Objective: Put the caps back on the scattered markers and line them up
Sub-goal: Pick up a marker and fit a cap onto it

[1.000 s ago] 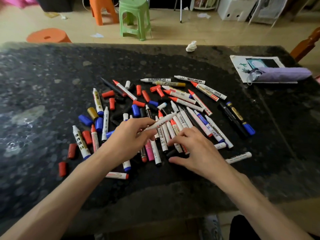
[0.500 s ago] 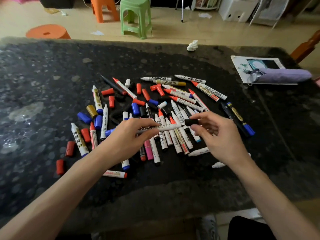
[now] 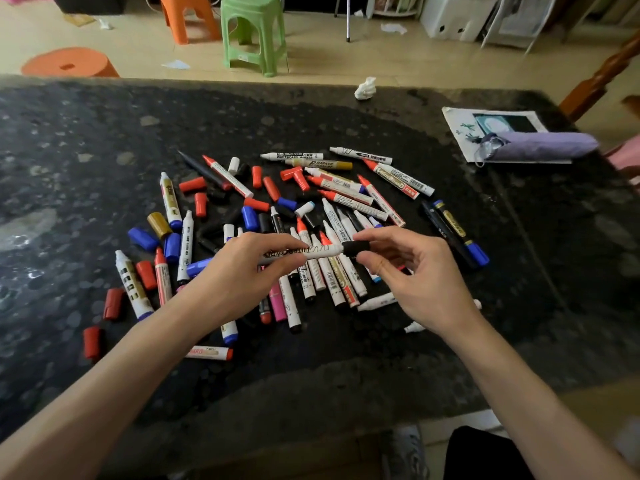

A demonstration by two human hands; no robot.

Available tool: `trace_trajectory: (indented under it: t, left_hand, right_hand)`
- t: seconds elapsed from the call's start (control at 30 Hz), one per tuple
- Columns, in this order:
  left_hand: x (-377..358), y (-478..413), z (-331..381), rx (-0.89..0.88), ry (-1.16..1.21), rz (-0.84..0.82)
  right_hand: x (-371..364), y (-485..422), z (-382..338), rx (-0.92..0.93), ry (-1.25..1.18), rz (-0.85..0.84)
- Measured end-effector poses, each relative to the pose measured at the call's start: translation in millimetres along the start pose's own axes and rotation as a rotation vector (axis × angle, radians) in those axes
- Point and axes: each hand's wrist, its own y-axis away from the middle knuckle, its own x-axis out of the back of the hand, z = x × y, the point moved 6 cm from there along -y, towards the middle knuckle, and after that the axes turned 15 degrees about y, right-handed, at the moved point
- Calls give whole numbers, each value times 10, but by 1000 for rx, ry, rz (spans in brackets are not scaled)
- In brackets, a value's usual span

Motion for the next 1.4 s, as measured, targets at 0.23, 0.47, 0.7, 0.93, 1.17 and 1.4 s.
trace_trajectory:
  t: [0.23, 0.47, 0.7, 0.93, 1.17, 1.4]
  left_hand:
    - [-6, -19, 56, -60, -34, 16]
    - [15, 1, 65, -94, -67, 46]
    - [45, -11, 114, -22, 62, 27]
    - [213, 11, 87, 21, 204, 69]
    - [202, 8, 90, 50, 283, 111]
    - [207, 9, 101, 40, 286, 145]
  right_hand:
    - [-41, 11, -38, 8, -25, -36]
    - [-133, 59, -8, -39, -119, -22]
    - [-172, 74, -48, -12, -46, -107]
    - [-56, 87, -22, -43, -133, -58]
    - [-33, 77, -25, -87, -172, -52]
    - [-57, 74, 12, -136, -189, -66]
